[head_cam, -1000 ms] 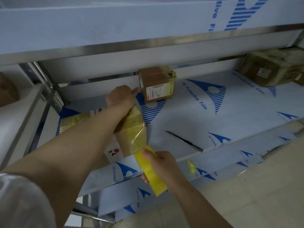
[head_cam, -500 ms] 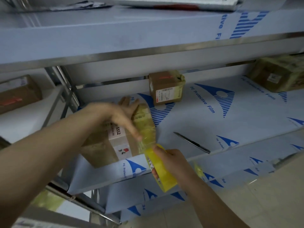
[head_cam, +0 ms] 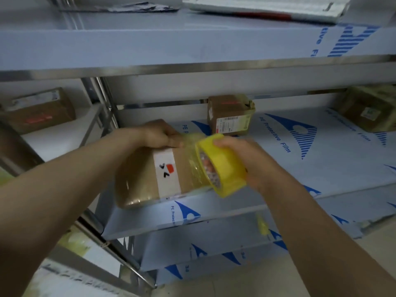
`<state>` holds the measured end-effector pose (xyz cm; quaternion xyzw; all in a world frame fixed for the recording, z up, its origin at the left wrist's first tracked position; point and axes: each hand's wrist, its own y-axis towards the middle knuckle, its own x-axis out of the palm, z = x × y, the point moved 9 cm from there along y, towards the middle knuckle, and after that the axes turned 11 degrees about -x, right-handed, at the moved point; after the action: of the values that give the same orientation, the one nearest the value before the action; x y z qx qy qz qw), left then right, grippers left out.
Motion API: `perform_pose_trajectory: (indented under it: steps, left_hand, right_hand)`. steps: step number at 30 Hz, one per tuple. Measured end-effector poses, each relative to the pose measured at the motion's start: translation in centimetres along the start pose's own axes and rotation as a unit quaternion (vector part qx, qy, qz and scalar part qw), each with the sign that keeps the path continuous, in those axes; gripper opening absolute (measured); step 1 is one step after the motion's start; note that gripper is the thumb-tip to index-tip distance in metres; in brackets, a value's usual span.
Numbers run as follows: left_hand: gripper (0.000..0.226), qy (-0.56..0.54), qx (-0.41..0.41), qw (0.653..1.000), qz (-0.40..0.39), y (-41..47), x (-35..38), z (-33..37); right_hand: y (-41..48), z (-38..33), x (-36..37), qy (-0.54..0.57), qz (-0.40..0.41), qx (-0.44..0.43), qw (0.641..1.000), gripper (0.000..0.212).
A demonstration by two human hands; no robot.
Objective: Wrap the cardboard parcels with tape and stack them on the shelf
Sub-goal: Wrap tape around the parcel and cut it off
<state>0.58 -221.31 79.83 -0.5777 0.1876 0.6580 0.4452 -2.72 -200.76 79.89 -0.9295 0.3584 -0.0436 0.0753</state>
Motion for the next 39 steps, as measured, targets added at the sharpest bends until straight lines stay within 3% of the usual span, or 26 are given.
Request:
perform_pose_trajectory:
  steps: [1, 2, 4, 6, 10, 17, 20, 25, 30, 31, 33, 35, 39]
  left_hand:
    - [0.055, 0.052, 0.01, 0.998, 0.044, -0.1, 0.0, 0.3]
    - [0.071, 0.082, 0.017, 0.996, 0.04, -0.2, 0.9, 0.5]
    - [0.119, 0.101, 0.008, 0.993, -0.059, -0.8, 4.5, 0.7]
    - [0.14, 0.126, 0.005, 0.989, -0.079, -1.3, 7.1, 0.5]
    - [0.126, 0.108, 0.001, 0.993, 0.052, -1.2, 7.3, 0.1]
    - [0.121, 0.112, 0.002, 0.992, 0.061, -1.0, 7.6, 0.0]
    - [0.117, 0.114, -0.004, 0.992, 0.051, -0.7, 7.5, -0.1]
    - [0.123, 0.115, -0.013, 0.993, 0.03, -0.7, 7.7, 0.0]
    - [0.095, 0.05, -0.045, 0.993, -0.094, -0.4, 6.8, -0.1]
    - [0.085, 0.041, -0.065, 0.993, -0.09, 0.2, 6.1, 0.1]
    - [0.069, 0.089, -0.106, 0.99, 0.026, 2.3, 4.0, 1.3]
    - [0.068, 0.147, -0.112, 0.974, 0.134, 4.1, 2.9, 3.4]
    - [0.056, 0.093, -0.093, 0.984, 0.119, 7.9, 5.3, 4.7]
  right_hand:
    - [1.3, -0.9, 0.5, 0.001, 0.009, -0.015, 1.0, 0.016]
    - [2.5, -1.7, 1.0, -0.001, 0.023, -0.026, 0.999, 0.024]
    - [4.7, -2.6, 1.6, -0.016, 0.046, -0.041, 0.998, 0.038]
    - [6.1, -2.7, 2.2, -0.022, 0.047, -0.046, 0.998, 0.05]
    - [6.4, -1.8, 2.7, 0.004, 0.028, -0.055, 0.998, 0.044]
    - [0.6, 2.2, 1.8, -0.041, 0.069, -0.034, 0.996, 0.035]
    - [-2.1, 6.3, 2.7, -0.039, 0.03, 0.008, 0.999, 0.037]
    - [-3.6, 11.0, 2.2, 0.015, 0.073, 0.065, 0.995, 0.047]
    - [-3.0, 11.4, 2.7, 0.022, 0.058, 0.081, 0.995, 0.04]
    - [-2.9, 11.4, 2.6, 0.029, 0.058, 0.084, 0.994, 0.039]
    - [-2.8, 11.5, 2.6, 0.037, 0.053, 0.09, 0.994, 0.037]
    - [-2.7, 11.5, 2.7, 0.039, 0.046, 0.092, 0.994, 0.037]
    - [-2.4, 11.6, 2.4, 0.028, 0.051, 0.097, 0.994, 0.038]
